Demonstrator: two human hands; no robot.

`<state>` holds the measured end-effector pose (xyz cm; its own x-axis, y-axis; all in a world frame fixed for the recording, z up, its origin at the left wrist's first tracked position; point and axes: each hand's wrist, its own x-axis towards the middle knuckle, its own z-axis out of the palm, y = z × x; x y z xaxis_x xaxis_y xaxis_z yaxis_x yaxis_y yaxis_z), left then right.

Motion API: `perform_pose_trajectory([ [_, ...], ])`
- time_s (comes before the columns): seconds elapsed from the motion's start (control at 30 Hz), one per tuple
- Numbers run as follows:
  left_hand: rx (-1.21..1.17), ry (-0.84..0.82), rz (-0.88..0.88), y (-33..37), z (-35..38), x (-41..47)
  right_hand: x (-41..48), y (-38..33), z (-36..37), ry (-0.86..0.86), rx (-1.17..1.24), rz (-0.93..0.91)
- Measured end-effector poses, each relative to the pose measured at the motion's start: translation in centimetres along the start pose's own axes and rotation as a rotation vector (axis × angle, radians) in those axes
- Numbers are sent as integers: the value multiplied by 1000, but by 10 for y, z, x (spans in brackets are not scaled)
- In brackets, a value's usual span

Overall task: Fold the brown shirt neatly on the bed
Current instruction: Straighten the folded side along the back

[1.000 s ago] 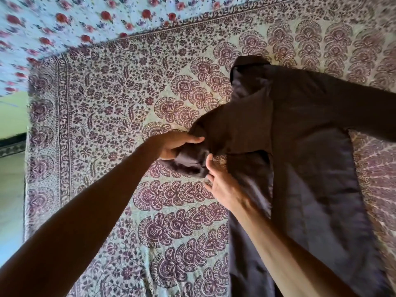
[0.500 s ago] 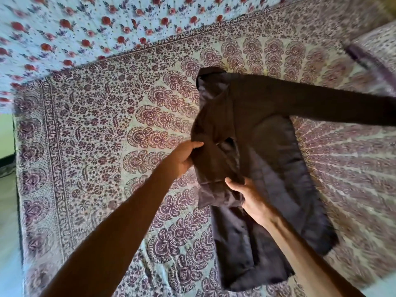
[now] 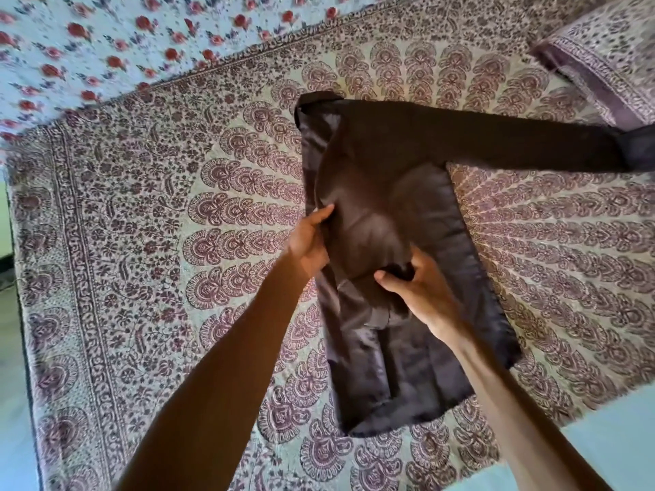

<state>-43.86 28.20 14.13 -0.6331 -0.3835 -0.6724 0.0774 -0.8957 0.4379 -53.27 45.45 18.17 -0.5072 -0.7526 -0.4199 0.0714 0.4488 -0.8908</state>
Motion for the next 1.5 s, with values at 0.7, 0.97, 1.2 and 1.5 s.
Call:
perform_pose_trajectory([
  [0.7, 542, 402, -401, -167, -101, -27, -29, 176, 13, -332, -125, 765],
  [0.97, 573, 3, -562, -185, -119, -64, -29, 191, 12, -237, -252, 644],
  [1.2, 966, 104, -584, -194, -132, -63, -33, 186, 7, -357, -132, 732],
  [1.5, 1290, 170, -556, -146, -124, -24, 8, 180, 11, -34, -529, 443],
])
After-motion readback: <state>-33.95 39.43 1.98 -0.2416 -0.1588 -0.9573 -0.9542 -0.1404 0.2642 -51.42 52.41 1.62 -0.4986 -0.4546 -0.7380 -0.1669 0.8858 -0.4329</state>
